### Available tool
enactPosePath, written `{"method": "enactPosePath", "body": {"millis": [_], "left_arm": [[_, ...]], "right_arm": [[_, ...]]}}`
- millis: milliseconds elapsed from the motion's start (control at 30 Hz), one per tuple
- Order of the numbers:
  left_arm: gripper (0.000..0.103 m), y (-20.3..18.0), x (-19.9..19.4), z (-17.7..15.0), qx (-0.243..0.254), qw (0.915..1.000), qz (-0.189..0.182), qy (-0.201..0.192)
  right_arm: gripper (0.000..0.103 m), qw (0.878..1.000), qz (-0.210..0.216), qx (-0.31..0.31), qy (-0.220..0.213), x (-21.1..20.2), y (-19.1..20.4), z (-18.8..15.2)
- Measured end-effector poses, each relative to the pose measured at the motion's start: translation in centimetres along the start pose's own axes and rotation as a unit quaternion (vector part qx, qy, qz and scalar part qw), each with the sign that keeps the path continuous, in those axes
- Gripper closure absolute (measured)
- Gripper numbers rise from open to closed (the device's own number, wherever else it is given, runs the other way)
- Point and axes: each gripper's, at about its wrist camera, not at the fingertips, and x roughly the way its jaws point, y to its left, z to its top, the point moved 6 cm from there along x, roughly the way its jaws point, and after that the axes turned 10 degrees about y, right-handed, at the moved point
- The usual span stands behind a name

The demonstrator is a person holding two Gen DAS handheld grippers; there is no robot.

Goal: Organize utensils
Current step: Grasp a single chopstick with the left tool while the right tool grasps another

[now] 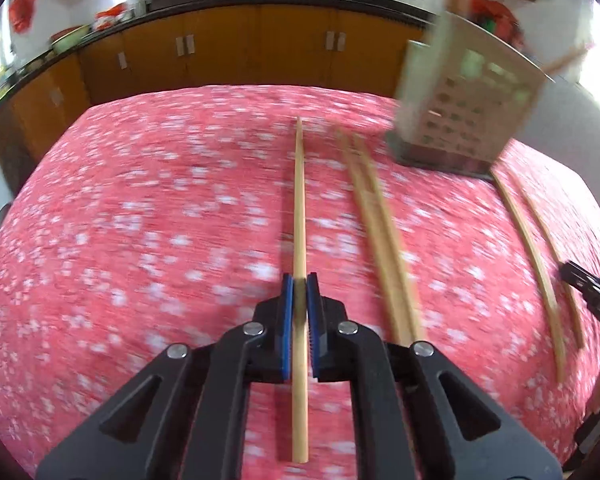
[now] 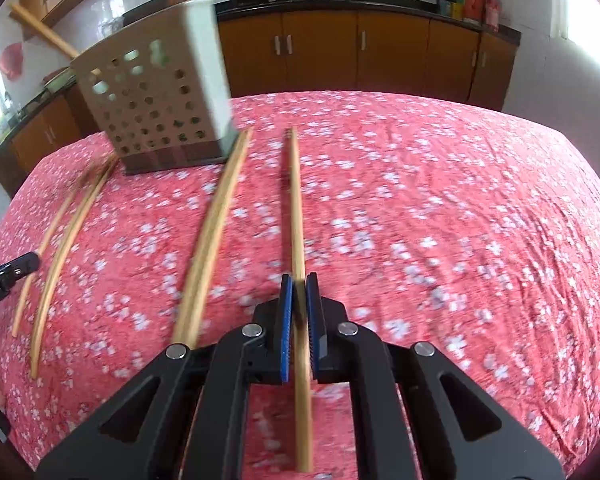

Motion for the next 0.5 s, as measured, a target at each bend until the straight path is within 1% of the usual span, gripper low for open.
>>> {"method": "enactPosePath", "body": {"millis": [67, 167, 333, 500], "left_arm": [[0.094, 1.4, -0.1, 0.1, -0.013, 0.9999, 0.002, -0.002], [0.094, 2.5, -0.1, 0.2, -0.024, 0.9997, -0.006, -0.008], [0.093, 2.7, -0.2, 0.2, -0.029, 0.9994, -0.014, -0.012], [0.092, 2.9, -0.4, 0.0, -0.044, 0.9983, -0.035, -0.014]], "right_arm": [[0.095, 1.0, -0.001, 0.017, -0.002, 0.0, -1.2, 0.3], [0.095, 0.999, 0.005, 0.032, -0.002, 0.1, -2.1, 0.4], [0.094, 1.0, -0.009, 0.021, -0.001, 0.3, -1.7, 0.5], [0.094, 1.0, -0.01, 0.02, -0.001, 0.4, -1.5, 0.4]]}}
